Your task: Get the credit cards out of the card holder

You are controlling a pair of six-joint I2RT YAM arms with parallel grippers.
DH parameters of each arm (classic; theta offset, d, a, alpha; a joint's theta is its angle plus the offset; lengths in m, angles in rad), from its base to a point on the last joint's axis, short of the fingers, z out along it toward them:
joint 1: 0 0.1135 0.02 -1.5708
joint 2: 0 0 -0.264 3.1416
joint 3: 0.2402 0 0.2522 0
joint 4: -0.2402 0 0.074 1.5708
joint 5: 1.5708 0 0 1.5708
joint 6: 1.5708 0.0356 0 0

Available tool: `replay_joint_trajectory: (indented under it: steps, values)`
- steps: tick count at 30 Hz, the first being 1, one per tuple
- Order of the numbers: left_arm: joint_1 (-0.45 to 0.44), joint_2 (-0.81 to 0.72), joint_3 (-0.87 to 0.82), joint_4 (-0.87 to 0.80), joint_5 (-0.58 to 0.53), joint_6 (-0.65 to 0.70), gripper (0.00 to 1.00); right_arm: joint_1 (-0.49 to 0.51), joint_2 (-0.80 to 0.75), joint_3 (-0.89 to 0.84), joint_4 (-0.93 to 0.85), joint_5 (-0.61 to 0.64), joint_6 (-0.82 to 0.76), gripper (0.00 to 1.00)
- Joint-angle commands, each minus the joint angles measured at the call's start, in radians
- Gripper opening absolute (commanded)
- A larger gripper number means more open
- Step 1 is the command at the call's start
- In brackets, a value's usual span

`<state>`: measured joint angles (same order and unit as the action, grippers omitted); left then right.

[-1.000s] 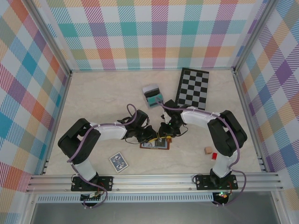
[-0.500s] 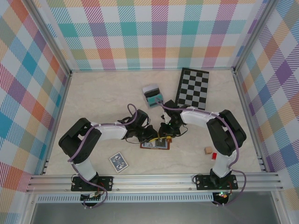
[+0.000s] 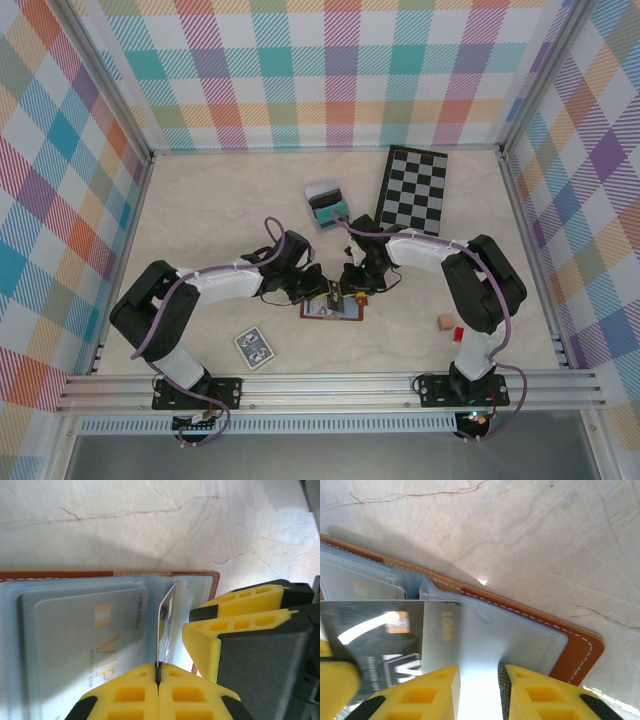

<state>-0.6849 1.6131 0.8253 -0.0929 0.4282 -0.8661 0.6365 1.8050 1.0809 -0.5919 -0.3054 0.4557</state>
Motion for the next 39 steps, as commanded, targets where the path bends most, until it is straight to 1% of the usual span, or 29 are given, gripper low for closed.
replay_joint_trajectory:
  steps: [1,8,16,21,23,24,29,31,34,36,39]
  values:
    - [0.019,-0.044,-0.018,-0.11,-0.041,0.054,0.0,0.005,0.019,-0.006,-0.004,0.005,-0.005,0.29]
    - [0.048,-0.098,-0.028,-0.157,-0.059,0.078,0.0,0.005,-0.003,-0.007,-0.004,0.011,-0.003,0.29]
    - [0.098,-0.186,0.023,-0.265,-0.06,0.13,0.0,0.004,-0.098,-0.015,0.034,0.014,0.001,0.29]
    - [0.11,-0.236,0.036,-0.199,-0.007,0.093,0.0,0.002,-0.18,-0.028,0.085,-0.028,0.017,0.31]
    - [0.11,-0.249,0.035,-0.136,0.02,0.065,0.0,-0.013,-0.214,-0.031,0.121,-0.099,0.047,0.32]
    - [0.11,-0.252,0.033,-0.118,0.03,0.052,0.0,-0.02,-0.23,-0.034,0.145,-0.131,0.066,0.34]
    - [0.112,-0.27,0.027,-0.019,0.07,-0.015,0.0,-0.045,-0.275,-0.045,0.272,-0.253,0.158,0.51]
    - [0.114,-0.285,0.026,-0.003,0.08,-0.023,0.0,-0.059,-0.284,-0.058,0.307,-0.279,0.192,0.57]
    - [0.132,-0.312,0.021,0.015,0.103,-0.025,0.0,-0.1,-0.295,-0.105,0.418,-0.357,0.272,0.66]
    - [0.149,-0.318,0.008,0.045,0.129,-0.043,0.0,-0.119,-0.295,-0.114,0.459,-0.393,0.3,0.71]
    - [0.168,-0.32,-0.02,0.131,0.174,-0.098,0.0,-0.133,-0.287,-0.12,0.514,-0.463,0.338,0.73]
